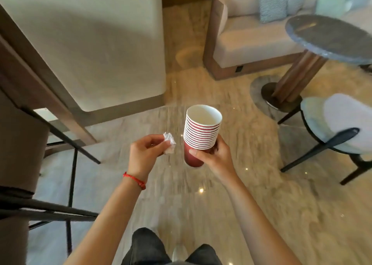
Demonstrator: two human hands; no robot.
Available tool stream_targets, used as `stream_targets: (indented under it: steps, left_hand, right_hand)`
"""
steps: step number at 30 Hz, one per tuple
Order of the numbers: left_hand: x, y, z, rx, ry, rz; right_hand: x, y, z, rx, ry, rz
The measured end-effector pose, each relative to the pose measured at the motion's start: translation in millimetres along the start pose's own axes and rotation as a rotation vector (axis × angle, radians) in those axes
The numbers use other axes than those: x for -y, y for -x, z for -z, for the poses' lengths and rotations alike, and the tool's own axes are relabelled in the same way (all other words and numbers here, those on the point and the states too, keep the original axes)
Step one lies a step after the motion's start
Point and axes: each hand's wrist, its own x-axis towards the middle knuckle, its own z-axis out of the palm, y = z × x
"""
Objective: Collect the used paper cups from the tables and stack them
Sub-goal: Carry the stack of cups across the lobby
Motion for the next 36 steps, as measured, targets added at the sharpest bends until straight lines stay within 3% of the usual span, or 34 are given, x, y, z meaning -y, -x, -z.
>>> stream_targets:
  steps: [8, 18, 26, 36]
  left_hand:
    - [-23, -75, -88, 0.263, -0.056, -0.008]
    - [-55, -135, -222, 0.744, -0.132, -0.016]
    - [-56, -113, -309, 1.043, -0.134, 0.022]
    - [-37, -34, -397, 1.267, -0.179, 0.052]
  right_hand:
    - [8, -43, 57, -0.278, -0.027, 0.002]
    - [23, -52, 127, -0.82, -0.059, -0.021]
    - [23, -7, 165, -1.147, -0.022, -0.045]
    - [9, 56, 240, -1.346, -0.004, -0.065]
